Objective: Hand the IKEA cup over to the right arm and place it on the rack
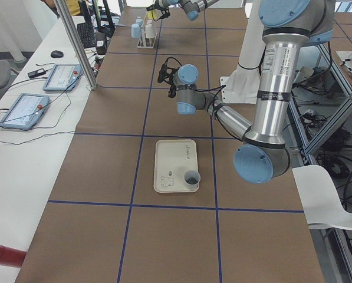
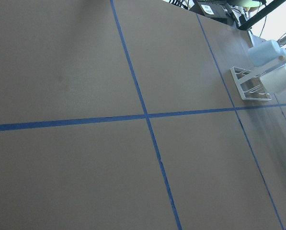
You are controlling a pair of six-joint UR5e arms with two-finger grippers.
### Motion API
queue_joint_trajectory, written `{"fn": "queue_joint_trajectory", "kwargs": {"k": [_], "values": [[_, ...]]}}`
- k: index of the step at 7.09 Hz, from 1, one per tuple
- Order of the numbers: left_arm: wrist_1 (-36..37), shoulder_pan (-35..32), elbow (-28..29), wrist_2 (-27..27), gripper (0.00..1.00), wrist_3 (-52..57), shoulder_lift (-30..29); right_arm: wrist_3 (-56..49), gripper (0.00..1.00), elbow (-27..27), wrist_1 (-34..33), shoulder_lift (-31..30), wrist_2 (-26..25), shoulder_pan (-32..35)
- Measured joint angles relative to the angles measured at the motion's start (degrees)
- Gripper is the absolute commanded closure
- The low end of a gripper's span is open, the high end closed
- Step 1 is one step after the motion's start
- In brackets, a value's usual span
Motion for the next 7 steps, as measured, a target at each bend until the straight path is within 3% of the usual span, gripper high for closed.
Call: {"fn": "queue_joint_trajectory", "kwargs": {"k": [4,6,7], "values": [[0.0,-0.1,-0.1,0.0,0.0,0.0,0.1,2.0,0.97,-0.4,0.0,0.0,-0.2,-0.9],[0.0,-0.1,-0.1,0.0,0.0,0.0,0.2,2.7,0.85,-0.5,0.1,0.0,-0.2,-1.1],[0.0,-0.1,0.0,0.0,0.0,0.0,0.2,2.7,0.69,-0.6,0.1,0.0,-0.2,-1.1]]}}
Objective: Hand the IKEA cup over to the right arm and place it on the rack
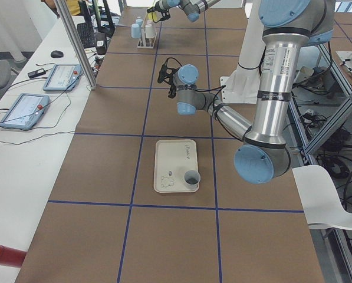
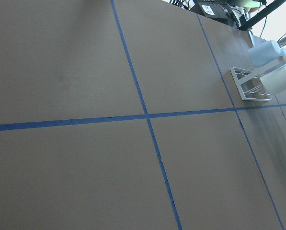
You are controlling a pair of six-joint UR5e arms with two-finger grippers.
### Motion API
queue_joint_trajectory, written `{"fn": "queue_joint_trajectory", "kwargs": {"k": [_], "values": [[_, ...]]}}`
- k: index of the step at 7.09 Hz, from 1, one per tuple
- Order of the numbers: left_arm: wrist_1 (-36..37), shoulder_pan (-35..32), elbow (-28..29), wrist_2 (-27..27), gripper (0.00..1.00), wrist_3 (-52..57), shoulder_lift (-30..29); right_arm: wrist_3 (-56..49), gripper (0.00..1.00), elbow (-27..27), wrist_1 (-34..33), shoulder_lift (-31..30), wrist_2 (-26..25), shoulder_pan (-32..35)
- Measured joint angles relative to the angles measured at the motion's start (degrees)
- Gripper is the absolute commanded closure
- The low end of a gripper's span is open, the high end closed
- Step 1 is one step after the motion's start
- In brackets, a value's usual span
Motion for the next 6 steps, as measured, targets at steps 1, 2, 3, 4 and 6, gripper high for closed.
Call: {"fn": "queue_joint_trajectory", "kwargs": {"k": [1,2,3,4,6], "values": [[0.0,0.0,0.0,0.0,0.0,0.0,0.0,0.0,0.54,0.0,0.0,0.0,0.0,0.0],[-0.1,0.0,0.0,0.0,0.0,0.1,0.0,0.1,0.44,-0.1,0.1,0.1,0.0,0.0],[-0.1,0.1,0.0,0.0,0.0,0.1,-0.1,0.1,0.35,-0.1,0.1,0.1,0.0,0.0],[-0.1,0.1,0.0,0.0,0.0,0.1,-0.1,0.3,0.31,-0.1,0.2,0.1,0.1,0.0],[-0.1,0.1,0.0,0.0,0.0,0.1,-0.1,0.9,0.19,-0.1,0.3,0.1,0.1,0.0]]}}
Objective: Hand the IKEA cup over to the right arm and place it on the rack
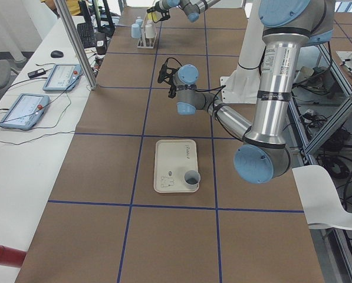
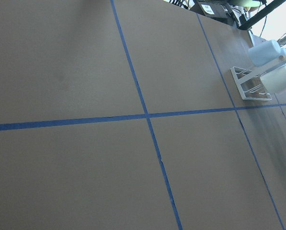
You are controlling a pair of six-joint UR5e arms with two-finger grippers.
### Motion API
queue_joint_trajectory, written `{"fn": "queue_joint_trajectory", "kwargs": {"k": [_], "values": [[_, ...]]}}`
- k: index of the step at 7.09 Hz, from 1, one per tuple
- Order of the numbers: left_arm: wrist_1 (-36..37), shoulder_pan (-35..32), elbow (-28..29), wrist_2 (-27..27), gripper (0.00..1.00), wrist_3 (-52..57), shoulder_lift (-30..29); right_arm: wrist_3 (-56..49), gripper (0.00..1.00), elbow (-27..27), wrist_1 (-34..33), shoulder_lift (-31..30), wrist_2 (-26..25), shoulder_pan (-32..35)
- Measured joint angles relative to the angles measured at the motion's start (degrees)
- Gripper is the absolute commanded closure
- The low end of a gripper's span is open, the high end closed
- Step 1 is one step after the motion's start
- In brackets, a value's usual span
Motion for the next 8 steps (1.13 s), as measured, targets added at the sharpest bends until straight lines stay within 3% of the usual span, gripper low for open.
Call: {"fn": "queue_joint_trajectory", "kwargs": {"k": [1,2,8], "values": [[0.0,0.0,0.0,0.0,0.0,0.0,0.0,0.1,0.08,0.0,0.0,0.0,0.0,0.0],[0.0,0.0,0.0,0.0,0.0,0.0,-0.1,0.1,0.04,0.0,0.1,0.1,0.1,0.0],[0.2,-1.4,-0.8,-1.2,0.0,2.1,2.4,5.1,0.01,2.8,0.3,0.4,2.6,0.1]]}}
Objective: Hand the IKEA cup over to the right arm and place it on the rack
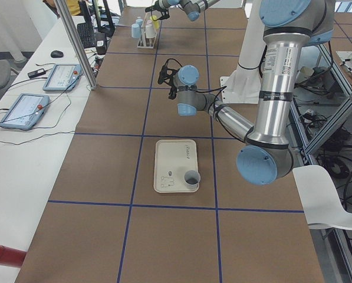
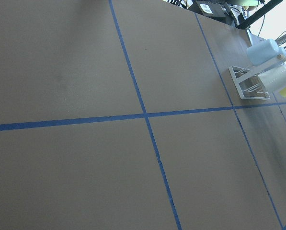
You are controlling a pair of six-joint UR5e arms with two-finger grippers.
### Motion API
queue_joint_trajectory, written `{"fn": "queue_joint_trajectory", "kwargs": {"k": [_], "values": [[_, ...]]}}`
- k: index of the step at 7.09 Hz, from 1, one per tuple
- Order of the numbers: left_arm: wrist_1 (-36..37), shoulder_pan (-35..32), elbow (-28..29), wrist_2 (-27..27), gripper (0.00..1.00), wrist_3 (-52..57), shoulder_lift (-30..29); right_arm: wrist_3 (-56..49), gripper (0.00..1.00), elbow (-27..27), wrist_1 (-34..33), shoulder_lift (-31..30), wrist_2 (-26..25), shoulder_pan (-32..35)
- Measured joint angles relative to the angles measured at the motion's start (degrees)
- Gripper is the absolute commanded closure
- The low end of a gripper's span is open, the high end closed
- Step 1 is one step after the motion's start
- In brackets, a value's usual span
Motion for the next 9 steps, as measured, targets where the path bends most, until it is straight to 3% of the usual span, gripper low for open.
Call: {"fn": "queue_joint_trajectory", "kwargs": {"k": [3,6,9], "values": [[-0.1,-7.6,-1.6,-1.0,0.0,17.3,11.8,17.8,0.01,3.9,-0.4,-0.3,7.3,0.1],[-1.1,-15.4,-1.0,-0.9,0.0,34.4,22.7,39.8,0.0,8.1,-0.1,-0.7,20.3,0.1],[-14.5,-17.2,7.4,-0.4,0.0,38.4,28.9,64.2,0.0,13.7,0.7,-0.7,33.7,0.1]]}}
